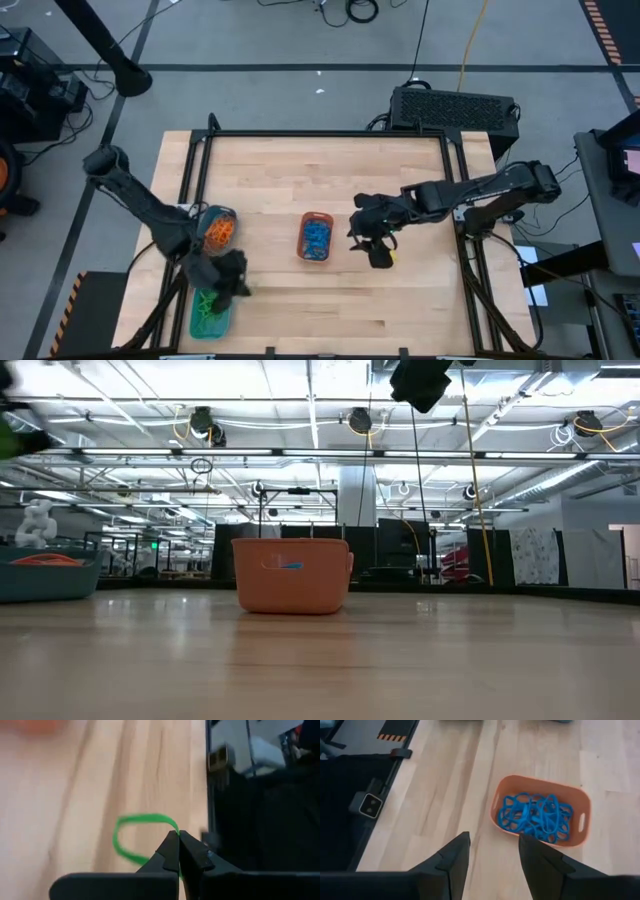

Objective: Sort rubber bands into baskets
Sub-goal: Put the green rubber band into the green bin

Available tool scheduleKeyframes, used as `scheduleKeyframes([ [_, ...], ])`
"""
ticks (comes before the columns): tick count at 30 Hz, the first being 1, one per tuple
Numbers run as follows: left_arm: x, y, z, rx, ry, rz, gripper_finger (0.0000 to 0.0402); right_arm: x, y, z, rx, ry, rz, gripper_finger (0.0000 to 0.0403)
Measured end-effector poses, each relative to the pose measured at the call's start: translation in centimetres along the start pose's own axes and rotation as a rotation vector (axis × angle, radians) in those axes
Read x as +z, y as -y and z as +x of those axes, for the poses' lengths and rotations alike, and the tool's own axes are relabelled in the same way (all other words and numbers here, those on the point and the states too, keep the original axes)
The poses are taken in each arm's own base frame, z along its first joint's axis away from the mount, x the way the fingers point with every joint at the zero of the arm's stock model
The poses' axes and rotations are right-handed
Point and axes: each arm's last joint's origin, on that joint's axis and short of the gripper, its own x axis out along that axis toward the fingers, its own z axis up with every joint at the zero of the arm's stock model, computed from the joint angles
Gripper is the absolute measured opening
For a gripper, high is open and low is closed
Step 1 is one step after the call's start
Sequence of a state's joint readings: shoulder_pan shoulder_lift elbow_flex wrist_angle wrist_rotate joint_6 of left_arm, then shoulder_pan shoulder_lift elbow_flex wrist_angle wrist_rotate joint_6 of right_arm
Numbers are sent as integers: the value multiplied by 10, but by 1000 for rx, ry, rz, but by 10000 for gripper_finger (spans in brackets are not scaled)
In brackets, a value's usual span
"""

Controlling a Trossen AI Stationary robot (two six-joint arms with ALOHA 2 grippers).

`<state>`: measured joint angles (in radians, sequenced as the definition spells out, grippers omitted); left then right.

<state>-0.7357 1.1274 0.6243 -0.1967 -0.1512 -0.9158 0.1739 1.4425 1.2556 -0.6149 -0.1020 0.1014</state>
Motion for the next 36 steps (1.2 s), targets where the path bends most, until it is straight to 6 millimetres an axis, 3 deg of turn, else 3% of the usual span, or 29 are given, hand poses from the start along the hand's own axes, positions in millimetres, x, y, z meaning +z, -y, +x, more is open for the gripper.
scheduleKeyframes([
  [10, -53, 20, -16, -11, -277, -298, 1, -1, -13, 1, 29, -5, -31, 162],
  [15, -69, 12, -22, 145, -362, -390, 1, -3, -16, 1, 33, -13, -46, 162],
  [21, -75, 6, -26, 223, -459, -441, 7, -4, -15, 1, 31, -32, -47, 162],
  [36, -75, 7, -25, 218, -469, -476, 88, -6, -15, 1, 29, -47, -46, 162],
])
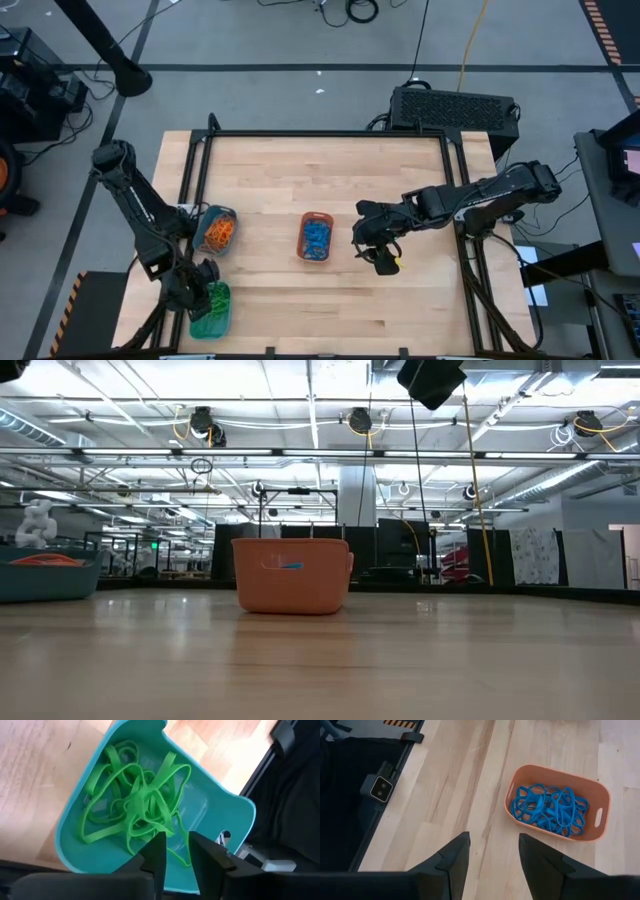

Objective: Sort rubber bands into baskets
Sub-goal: Put the green rubber band into the green bin, then return to Home Position

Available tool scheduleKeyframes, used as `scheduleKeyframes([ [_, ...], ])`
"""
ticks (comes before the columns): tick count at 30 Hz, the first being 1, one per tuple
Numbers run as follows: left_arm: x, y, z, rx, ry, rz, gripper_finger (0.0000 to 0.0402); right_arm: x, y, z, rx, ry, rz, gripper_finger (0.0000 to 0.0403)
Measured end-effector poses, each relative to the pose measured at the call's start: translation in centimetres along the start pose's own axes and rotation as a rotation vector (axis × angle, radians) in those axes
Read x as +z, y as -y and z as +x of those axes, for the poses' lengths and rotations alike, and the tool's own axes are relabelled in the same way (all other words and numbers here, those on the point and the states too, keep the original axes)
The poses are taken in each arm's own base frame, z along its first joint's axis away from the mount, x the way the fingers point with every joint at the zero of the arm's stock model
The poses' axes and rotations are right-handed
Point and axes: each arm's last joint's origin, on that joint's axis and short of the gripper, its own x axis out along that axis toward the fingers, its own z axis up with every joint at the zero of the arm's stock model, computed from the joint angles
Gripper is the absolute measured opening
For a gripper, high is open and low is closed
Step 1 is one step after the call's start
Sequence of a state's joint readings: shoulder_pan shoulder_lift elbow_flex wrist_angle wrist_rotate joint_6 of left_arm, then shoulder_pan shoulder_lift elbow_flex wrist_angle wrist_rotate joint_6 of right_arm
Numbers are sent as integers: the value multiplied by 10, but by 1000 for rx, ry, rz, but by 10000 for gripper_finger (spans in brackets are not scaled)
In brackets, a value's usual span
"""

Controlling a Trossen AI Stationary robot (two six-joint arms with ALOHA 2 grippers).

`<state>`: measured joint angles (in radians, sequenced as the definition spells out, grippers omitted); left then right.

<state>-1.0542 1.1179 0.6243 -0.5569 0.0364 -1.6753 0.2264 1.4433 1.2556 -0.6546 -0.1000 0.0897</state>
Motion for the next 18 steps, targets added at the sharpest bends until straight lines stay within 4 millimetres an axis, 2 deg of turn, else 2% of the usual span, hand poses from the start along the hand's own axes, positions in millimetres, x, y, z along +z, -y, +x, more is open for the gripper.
scheduleKeyframes([
  [7, 1, 0, -1, -2, -14, 32, 96, -1, 0, 0, -1, -14, -10, 162],
  [10, 7, 0, -6, -25, 14, 75, 95, -1, -1, -8, 1, 9, -24, 162],
  [14, 20, 1, -20, -84, 158, 193, 95, 1, -2, -26, -36, 77, -37, 162],
  [18, 39, -1, -40, -108, 376, 378, 95, 1, -2, -50, -98, 149, -49, 162],
])
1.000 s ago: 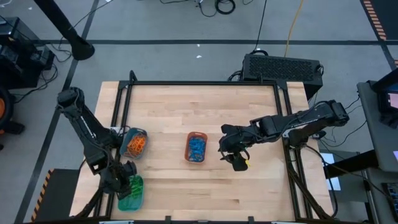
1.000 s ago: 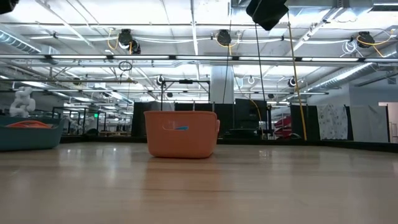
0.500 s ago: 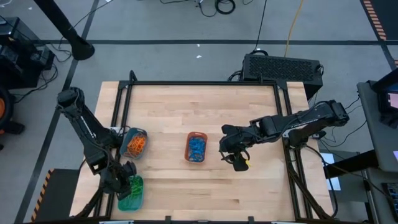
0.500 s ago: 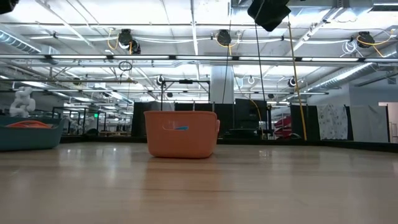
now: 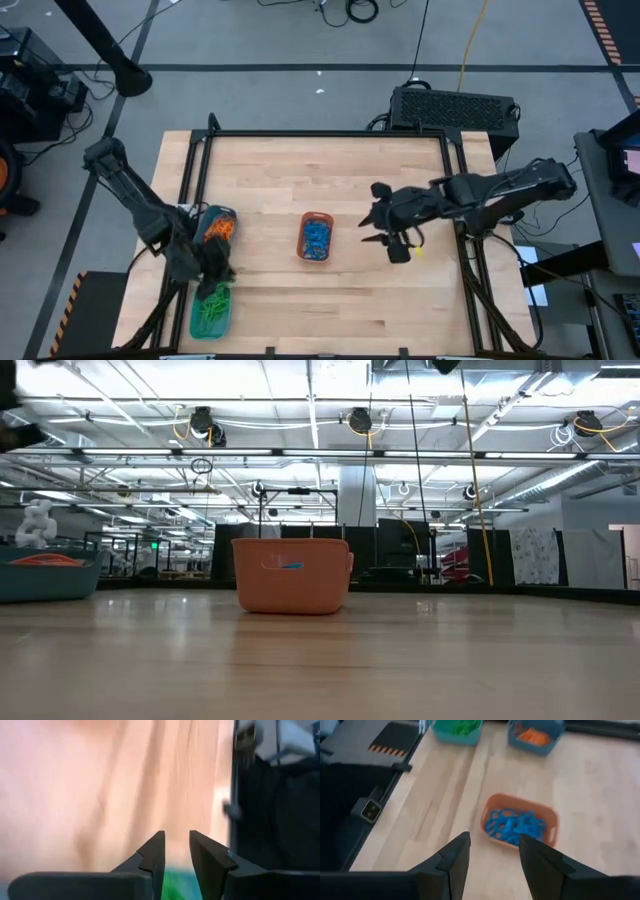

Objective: Sort rubber bands into baskets
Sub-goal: Return to Home Position

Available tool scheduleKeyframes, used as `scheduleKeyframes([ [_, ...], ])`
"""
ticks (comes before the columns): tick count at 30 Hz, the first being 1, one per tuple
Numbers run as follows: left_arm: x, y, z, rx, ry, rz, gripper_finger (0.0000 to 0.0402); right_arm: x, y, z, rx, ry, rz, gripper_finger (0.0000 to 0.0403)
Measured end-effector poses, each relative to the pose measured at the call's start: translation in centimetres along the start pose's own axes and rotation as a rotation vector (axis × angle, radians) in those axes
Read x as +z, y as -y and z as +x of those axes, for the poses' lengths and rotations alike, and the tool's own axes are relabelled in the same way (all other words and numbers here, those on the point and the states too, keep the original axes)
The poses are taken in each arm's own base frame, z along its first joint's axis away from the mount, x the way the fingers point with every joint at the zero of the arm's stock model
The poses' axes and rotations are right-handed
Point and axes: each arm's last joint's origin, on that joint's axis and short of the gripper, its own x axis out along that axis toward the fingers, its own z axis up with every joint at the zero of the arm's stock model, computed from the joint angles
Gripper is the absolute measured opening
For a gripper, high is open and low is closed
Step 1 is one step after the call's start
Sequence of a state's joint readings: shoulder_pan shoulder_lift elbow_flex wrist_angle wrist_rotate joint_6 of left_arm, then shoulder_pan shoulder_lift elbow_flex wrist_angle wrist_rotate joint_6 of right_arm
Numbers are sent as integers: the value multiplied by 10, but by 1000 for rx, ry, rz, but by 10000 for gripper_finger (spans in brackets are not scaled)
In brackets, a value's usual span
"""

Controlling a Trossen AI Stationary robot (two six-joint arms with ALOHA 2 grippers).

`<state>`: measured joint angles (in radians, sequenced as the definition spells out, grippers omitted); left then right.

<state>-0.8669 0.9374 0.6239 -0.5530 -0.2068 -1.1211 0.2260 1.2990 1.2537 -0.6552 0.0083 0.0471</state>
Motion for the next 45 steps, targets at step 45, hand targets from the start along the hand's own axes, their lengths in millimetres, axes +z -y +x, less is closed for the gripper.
scheduleKeyframes([
  [45, 12, -96, -121, 166, 1031, 457, 95, -187, 37, -23, -277, 550, 301, 162],
])
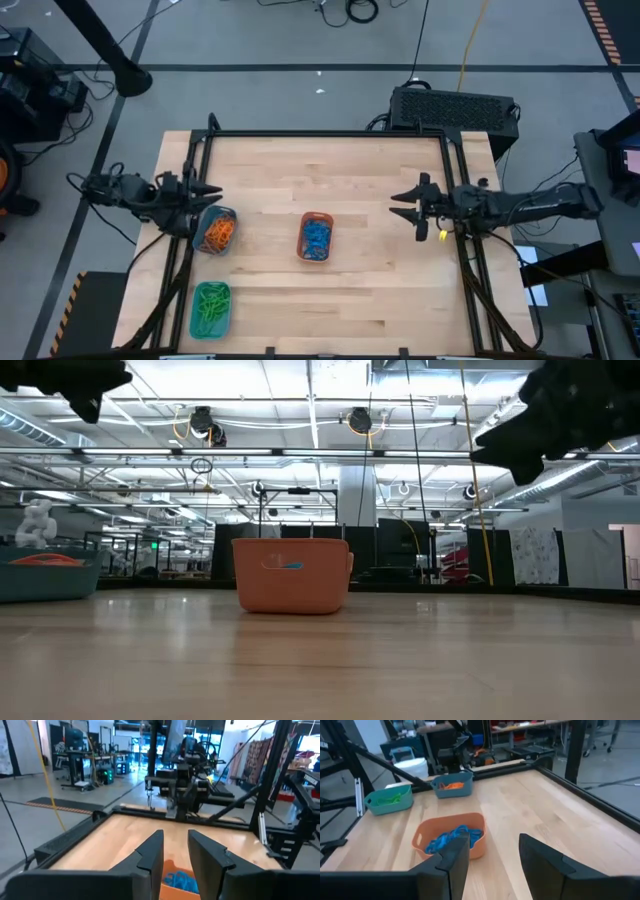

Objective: Sort rubber bands into baskets
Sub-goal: Return to Home Position

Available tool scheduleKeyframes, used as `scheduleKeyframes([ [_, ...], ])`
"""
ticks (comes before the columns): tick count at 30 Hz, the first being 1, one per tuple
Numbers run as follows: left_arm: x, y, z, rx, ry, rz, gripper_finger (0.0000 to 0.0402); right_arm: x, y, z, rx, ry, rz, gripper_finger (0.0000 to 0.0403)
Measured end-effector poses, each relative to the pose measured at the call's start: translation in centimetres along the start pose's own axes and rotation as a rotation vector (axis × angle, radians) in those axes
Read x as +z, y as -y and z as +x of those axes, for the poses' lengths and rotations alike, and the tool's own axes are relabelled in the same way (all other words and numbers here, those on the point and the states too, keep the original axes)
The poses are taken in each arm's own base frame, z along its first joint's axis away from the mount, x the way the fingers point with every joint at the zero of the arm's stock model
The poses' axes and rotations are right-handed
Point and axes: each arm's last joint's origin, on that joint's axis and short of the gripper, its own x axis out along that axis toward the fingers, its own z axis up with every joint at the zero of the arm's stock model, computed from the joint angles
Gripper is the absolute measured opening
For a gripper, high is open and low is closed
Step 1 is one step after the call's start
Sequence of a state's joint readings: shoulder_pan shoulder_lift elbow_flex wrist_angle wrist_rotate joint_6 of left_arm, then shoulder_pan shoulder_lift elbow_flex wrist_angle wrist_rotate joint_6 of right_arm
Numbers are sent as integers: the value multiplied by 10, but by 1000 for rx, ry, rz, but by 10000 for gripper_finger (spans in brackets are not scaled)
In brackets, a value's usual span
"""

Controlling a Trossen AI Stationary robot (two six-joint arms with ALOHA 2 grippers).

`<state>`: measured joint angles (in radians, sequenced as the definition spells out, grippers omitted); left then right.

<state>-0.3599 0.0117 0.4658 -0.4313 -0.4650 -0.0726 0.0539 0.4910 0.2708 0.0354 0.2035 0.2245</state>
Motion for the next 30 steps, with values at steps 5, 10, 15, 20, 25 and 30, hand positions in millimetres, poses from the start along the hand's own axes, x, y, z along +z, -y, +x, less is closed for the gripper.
scheduleKeyframes([
  [5, -17, 5, 12, -2, 18, -9, 95, -18, 7, 1, -6, 64, 9, 162],
  [10, -33, 8, 20, -8, 6, -4, 95, -29, 12, 3, 18, 68, -3, 162],
  [15, -52, 11, 28, -12, 2, -1, 95, -42, 18, 4, 11, 108, -41, 162],
  [20, -65, 13, 34, -24, 16, -26, 95, -51, 24, 4, 2, 101, -77, 162],
  [25, -77, 15, 39, -30, 75, -62, 95, -52, 24, 5, 49, 84, -122, 162],
  [30, -89, 15, 42, -21, 82, -26, 95, -48, 23, 4, 56, 127, -168, 162],
])
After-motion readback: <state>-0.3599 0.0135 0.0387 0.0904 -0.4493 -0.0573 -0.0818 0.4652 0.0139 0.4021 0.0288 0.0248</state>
